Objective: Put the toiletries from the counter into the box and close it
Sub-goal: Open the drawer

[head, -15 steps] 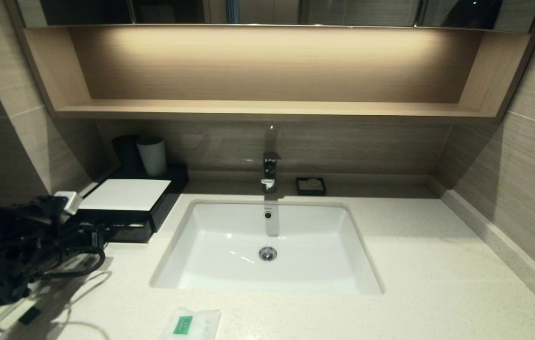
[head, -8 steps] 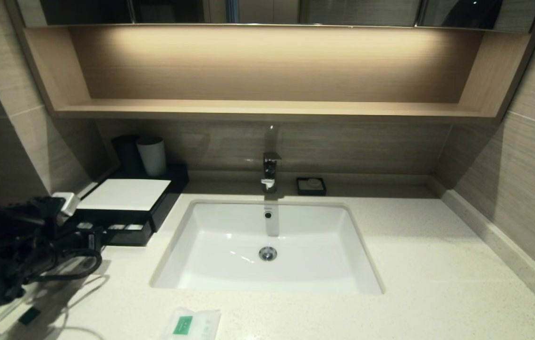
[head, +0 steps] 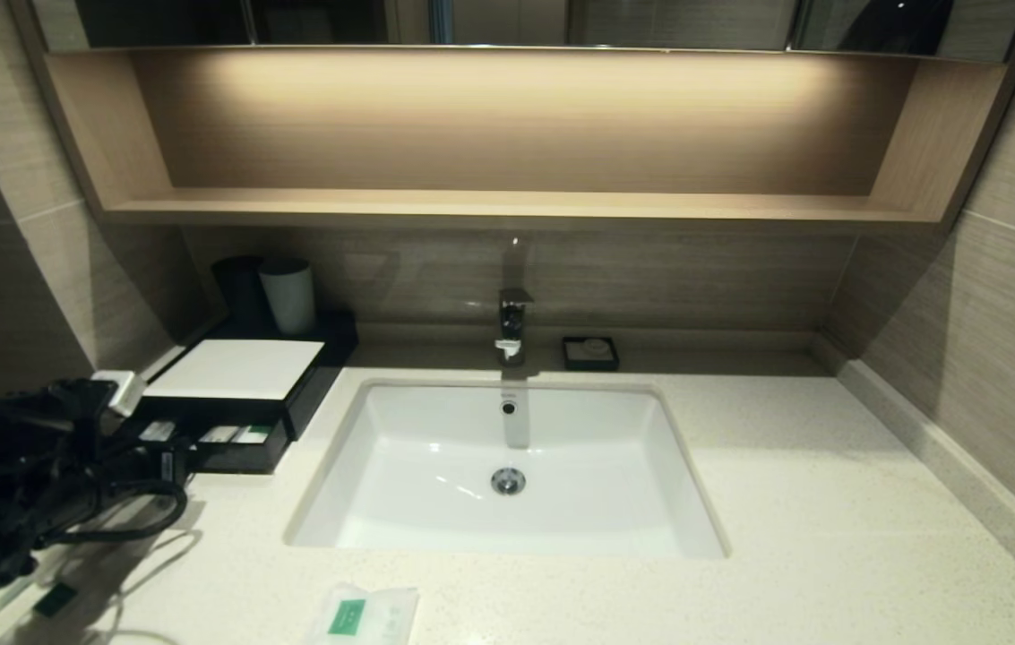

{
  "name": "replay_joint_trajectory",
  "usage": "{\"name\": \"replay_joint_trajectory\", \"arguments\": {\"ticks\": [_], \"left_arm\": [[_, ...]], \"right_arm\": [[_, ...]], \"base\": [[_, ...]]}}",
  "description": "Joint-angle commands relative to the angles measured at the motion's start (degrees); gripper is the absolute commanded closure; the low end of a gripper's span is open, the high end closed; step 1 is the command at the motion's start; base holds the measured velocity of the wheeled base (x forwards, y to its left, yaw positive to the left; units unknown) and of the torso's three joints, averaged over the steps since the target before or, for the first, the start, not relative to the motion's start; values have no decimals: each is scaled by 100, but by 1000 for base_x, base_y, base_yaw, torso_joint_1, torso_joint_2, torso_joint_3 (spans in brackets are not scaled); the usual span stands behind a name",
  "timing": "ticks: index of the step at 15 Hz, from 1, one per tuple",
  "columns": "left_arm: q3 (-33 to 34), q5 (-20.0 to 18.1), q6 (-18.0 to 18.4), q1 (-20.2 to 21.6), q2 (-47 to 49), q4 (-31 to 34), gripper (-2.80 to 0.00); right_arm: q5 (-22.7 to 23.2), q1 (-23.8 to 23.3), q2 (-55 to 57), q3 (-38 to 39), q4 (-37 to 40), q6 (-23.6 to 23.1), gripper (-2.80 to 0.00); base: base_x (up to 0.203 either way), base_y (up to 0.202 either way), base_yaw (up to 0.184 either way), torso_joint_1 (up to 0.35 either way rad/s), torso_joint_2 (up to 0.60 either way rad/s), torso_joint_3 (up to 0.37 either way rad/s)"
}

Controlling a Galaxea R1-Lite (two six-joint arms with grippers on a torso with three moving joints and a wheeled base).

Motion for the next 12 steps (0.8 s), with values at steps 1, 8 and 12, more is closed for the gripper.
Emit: {"name": "replay_joint_trajectory", "arguments": {"ticks": [1, 8, 12], "left_arm": [[87, -8, 8, 4, -100, -34, 0], [282, -17, 8, 39, -250, -35, 0], [445, -17, 2, 65, -384, -34, 0]], "right_arm": [[1, 1, 0, 9, -2, 0, 0], [1, 1, 0, 1, -2, 0, 0], [1, 1, 0, 9, -2, 0, 0]], "base": [[0, 0, 0, 0, 0, 0], [0, 0, 0, 0, 0, 0], [0, 0, 0, 0, 0, 0]]}}
